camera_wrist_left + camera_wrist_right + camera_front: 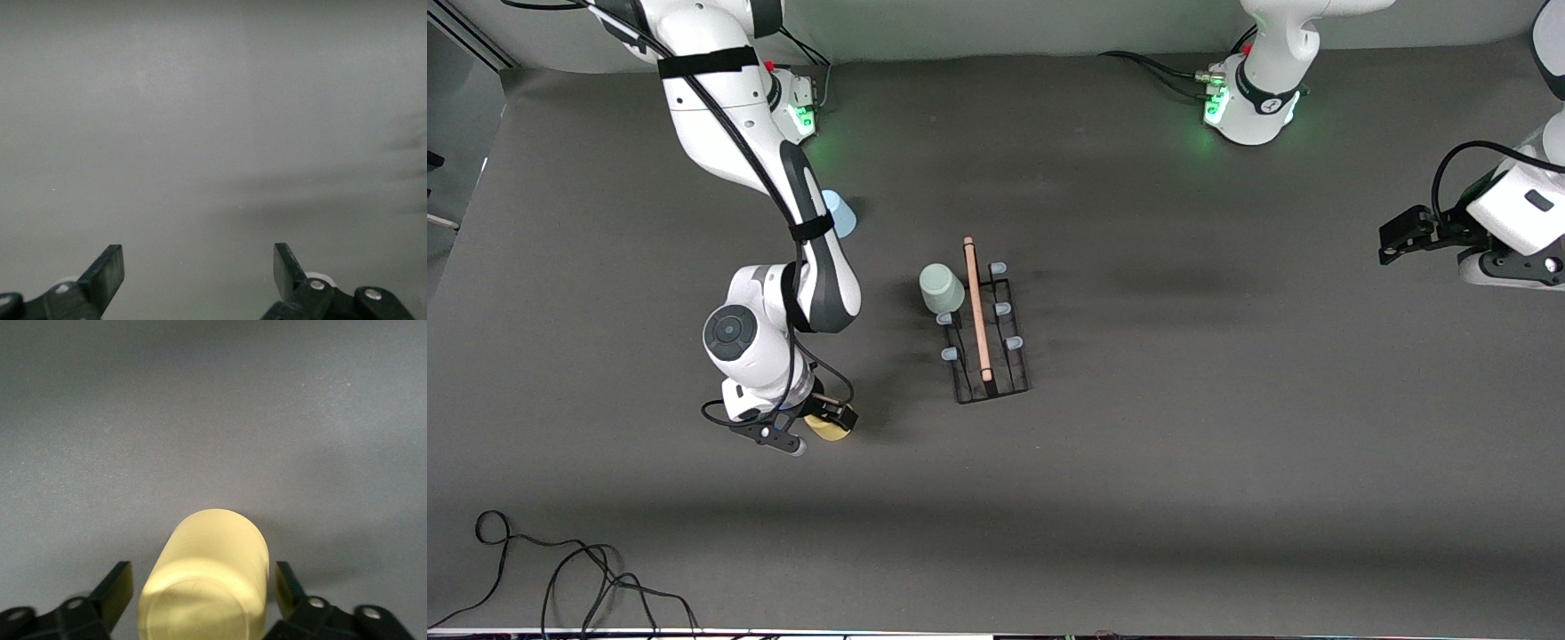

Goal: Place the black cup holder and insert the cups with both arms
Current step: 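Move the right gripper to the yellow cup and grasp it, then carry the yellow cup to the rack and fit it onto a peg, then open the right gripper and lift it away from the yellow cup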

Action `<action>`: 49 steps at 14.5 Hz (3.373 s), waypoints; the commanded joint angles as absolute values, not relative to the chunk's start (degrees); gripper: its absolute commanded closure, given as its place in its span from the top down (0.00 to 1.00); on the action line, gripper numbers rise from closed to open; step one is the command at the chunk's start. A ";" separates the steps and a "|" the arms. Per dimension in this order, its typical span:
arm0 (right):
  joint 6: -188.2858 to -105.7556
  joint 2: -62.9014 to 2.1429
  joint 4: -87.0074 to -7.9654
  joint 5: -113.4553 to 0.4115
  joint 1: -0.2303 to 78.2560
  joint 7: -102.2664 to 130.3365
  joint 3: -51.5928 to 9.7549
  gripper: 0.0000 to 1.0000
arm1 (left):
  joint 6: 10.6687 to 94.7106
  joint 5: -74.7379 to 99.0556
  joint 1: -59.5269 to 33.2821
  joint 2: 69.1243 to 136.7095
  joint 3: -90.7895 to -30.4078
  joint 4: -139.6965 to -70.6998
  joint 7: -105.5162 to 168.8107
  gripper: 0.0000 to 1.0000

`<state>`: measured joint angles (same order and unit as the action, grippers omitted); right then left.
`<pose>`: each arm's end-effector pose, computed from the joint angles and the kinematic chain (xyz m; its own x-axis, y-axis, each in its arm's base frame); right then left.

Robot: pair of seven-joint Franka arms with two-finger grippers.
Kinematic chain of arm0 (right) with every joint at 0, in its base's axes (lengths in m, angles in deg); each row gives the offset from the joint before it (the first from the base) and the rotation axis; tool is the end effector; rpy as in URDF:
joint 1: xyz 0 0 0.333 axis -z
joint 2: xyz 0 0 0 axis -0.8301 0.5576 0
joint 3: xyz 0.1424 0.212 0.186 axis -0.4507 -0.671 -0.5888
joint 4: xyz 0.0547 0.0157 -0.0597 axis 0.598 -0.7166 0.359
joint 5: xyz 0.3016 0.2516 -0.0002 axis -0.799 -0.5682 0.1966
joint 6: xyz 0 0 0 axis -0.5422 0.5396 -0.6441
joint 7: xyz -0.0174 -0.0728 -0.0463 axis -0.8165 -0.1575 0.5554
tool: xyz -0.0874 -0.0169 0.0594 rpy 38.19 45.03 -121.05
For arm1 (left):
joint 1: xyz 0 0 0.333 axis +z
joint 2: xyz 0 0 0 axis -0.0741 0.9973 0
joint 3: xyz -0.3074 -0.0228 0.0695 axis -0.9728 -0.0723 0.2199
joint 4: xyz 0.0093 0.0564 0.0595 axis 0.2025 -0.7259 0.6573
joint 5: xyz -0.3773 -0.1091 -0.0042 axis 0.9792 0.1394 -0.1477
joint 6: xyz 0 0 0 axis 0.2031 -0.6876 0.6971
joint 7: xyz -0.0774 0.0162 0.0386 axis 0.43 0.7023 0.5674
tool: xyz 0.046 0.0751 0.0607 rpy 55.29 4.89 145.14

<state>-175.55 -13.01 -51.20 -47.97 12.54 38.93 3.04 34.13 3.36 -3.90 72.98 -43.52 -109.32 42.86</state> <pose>0.6381 0.1877 0.2048 0.9276 -0.3523 0.1245 -0.3481 -0.9358 -0.0547 0.5369 -0.0083 0.5648 0.9952 -0.0965 -0.0174 -0.0965 -0.9953 0.0032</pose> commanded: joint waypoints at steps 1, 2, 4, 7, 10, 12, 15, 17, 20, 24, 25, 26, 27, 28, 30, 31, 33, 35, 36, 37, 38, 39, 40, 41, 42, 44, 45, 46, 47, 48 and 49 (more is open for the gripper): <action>-175.28 -13.32 -49.89 -49.82 12.69 37.09 2.99 0.01 | 33.52 2.64 -4.42 72.81 -43.59 -108.85 41.70 1.00; -174.49 -14.37 -50.06 -49.74 12.61 37.08 3.16 0.00 | 34.13 2.81 -4.25 72.81 -43.59 -108.67 41.70 1.00; -170.11 -17.79 -49.80 -49.65 12.69 37.78 3.60 0.00 | 34.14 3.08 -4.16 72.99 -43.50 -107.53 41.70 1.00; -164.75 -23.15 -49.72 -48.60 12.08 43.56 3.87 0.00 | 34.05 3.08 -4.25 73.43 -43.50 -107.00 41.53 1.00; -160.87 -26.67 -48.49 -43.51 8.31 54.96 3.87 0.00 | 35.63 2.99 -3.98 73.34 -43.50 -106.91 41.70 1.00; -157.63 -26.60 -45.16 -42.35 5.50 63.33 3.78 0.00 | 35.72 2.90 -4.07 73.43 -43.50 -107.00 41.70 1.00; -155.94 -26.07 -42.51 -42.35 0.93 72.57 3.78 0.00 | 35.46 2.90 -4.07 73.43 -43.50 -106.91 41.70 1.00; -155.94 -25.72 -42.42 -42.26 -1.27 74.95 3.87 0.00 | 35.46 2.90 -4.16 73.52 -43.42 -106.91 41.61 1.00; -155.94 -24.23 -41.98 -42.18 -3.30 77.69 3.87 0.00 | 35.11 2.82 -4.07 73.43 -43.42 -106.91 41.61 1.00; -156.20 -23.09 -41.80 -41.47 -3.39 78.57 3.78 0.00 | 34.93 2.82 -4.16 73.43 -43.50 -106.91 41.53 1.00; -156.55 -22.39 -41.80 -41.47 -3.39 78.66 3.78 0.00 | 34.84 2.73 -4.16 73.43 -43.50 -106.91 41.53 1.00; -156.56 -21.77 -41.72 -41.47 -3.48 78.74 3.78 0.00 | 34.84 2.73 -4.16 73.43 -43.50 -106.91 41.53 1.00; -156.64 -20.89 -41.19 -41.47 -3.48 79.44 3.69 0.00 | 34.84 2.73 -4.16 73.43 -43.50 -106.91 41.53 1.00; -156.64 -19.84 -40.23 -41.47 -3.48 79.62 3.69 0.00 | 34.84 2.73 -4.25 73.43 -43.50 -106.91 41.53 1.00; -156.64 -18.52 -39.52 -41.65 -3.48 79.62 3.60 0.00 | 34.84 2.73 -4.16 73.43 -43.50 -106.91 41.53 1.00; -156.73 -18.25 -39.34 -41.65 -3.48 79.62 3.60 0.00 | 34.84 2.73 -4.16 73.43 -43.50 -106.91 41.53 1.00; -157.61 -17.81 -39.34 -41.65 -3.57 79.62 3.51 0.00 | 34.93 2.73 -4.16 73.43 -43.50 -107.00 41.53 1.00; -157.79 -17.72 -39.34 -41.56 -3.57 79.62 3.51 0.00 | 34.93 2.73 -4.16 73.43 -43.50 -107.00 41.53 1.00; -157.79 -17.72 -39.34 -41.56 -3.57 79.62 3.51 0.00 | 35.02 2.73 -4.16 73.52 -43.50 -107.00 41.53 1.00; -157.79 -17.63 -39.34 -41.65 -3.57 79.62 3.51 0.08 | 35.02 2.73 -4.16 73.52 -43.50 -107.00 41.53 1.00; -157.87 -17.28 -39.34 -41.56 -3.57 79.62 3.51 0.34 | 35.02 2.73 -4.16 73.52 -43.50 -107.00 41.53 1.00; -157.87 -17.02 -39.34 -41.65 -3.83 79.62 3.51 0.66 | 35.02 2.73 -4.25 73.52 -43.50 -107.00 41.53 1.00; -157.87 -16.93 -39.34 -41.65 -3.92 79.62 3.51 0.88 | 35.11 2.73 -4.16 73.52 -43.50 -107.09 41.53 1.00; -157.87 -16.84 -39.34 -41.65 -3.92 79.62 3.51 1.00 | 35.11 2.73 -4.16 73.52 -43.50 -107.09 41.53 1.00; -157.87 -16.93 -39.34 -41.65 -3.92 79.62 3.51 1.00 | 35.11 2.73 -4.16 73.52 -43.50 -107.17 41.61 1.00; -157.79 -17.10 -39.26 -41.56 -3.83 79.54 3.60 1.00 | 35.11 2.73 -4.16 73.52 -43.50 -107.18 41.53 1.00; -157.79 -17.37 -39.26 -41.56 -3.74 79.36 3.60 1.00 | 35.19 2.73 -4.16 73.52 -43.50 -107.18 41.61 1.00; -157.61 -17.63 -38.65 -41.47 -3.57 78.66 3.86 1.00 | 35.11 2.73 -4.16 73.52 -43.50 -107.18 41.53 1.00; -157.09 -18.15 -38.21 -41.39 -3.04 78.48 3.95 1.00 | 35.19 2.73 -4.16 73.52 -43.50 -107.18 41.53 1.00; -155.87 -19.29 -37.94 -41.39 -2.78 78.05 4.22 1.00 | 35.19 2.73 -4.16 73.52 -43.50 -107.18 41.53 1.00; -153.77 -20.52 -37.07 -41.04 -2.34 76.48 5.44 1.00 | 35.19 2.73 -4.16 73.52 -43.50 -107.18 41.53 1.00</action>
